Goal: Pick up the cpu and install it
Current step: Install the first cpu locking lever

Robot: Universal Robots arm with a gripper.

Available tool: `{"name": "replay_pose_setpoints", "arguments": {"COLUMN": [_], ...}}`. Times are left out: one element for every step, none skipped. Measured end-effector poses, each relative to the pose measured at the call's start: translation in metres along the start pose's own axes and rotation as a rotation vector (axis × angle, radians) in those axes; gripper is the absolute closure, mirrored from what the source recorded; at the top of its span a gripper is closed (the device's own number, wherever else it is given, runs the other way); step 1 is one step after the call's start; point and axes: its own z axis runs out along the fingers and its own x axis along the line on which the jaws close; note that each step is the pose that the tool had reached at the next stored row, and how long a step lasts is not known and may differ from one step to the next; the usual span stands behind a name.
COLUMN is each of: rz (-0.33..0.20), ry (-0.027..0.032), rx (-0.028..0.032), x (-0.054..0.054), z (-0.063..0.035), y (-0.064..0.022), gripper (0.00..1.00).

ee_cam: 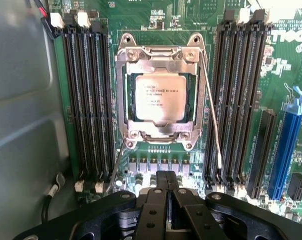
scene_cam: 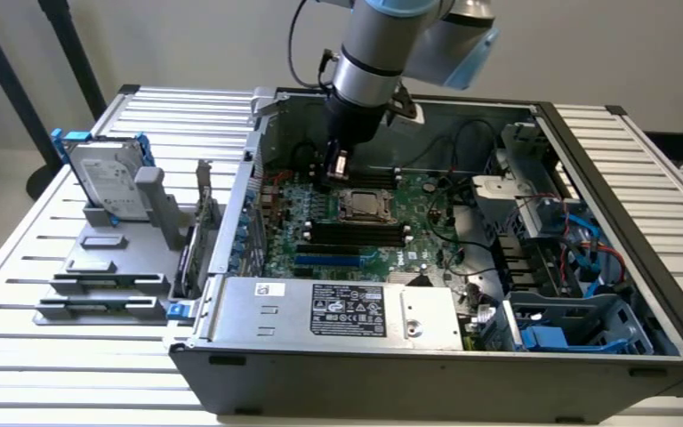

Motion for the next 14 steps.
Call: {"name": "replay_pose_setpoints", "arguments": {"rz": [0.000, 0.000, 0.001, 0.002, 0.004, 0.007, 0.012, 0.018, 0.025, 0.033, 0.041, 0.049, 0.058, 0.068], "ry": [0.0002, 0.0007, 0.0014, 0.0025, 0.0039, 0.0053, 0.0068, 0.0083, 0.0101, 0.0119, 0.0138, 0.0156, 0.0176, 0.0197], "rx": [0.0000, 0.0000, -0.0001, -0.0001, -0.0002, -0.0003, -0.0006, -0.0008, -0.0012, -0.0016, -0.0020, -0.0023, -0.0026, -0.0031], "x": [-0.0005, -0.0008, -0.0010, -0.0011, -0.0012, -0.0012, -0.0011, -0.0011, -0.0011, -0.0011, -0.0011, -0.0011, -0.0011, -0.0011], "z": [-0.0007, -0.0017, -0.0029, -0.0044, -0.0058, -0.0070, -0.0076, -0.0081, -0.0083, -0.0083, -0.0084, -0.0084, -0.0084, -0.0084], "y": [-0.0025, -0.0047, -0.0064, -0.0080, -0.0092, -0.0101, -0.0106, -0.0109, -0.0110, -0.0112, -0.0113, -0.0113, -0.0114, -0.0114], "gripper": [0.89, 0.89, 0.89, 0.89, 0.89, 0.89, 0.89, 0.89, 0.89, 0.89, 0.89, 0.89, 0.89, 0.89]}}
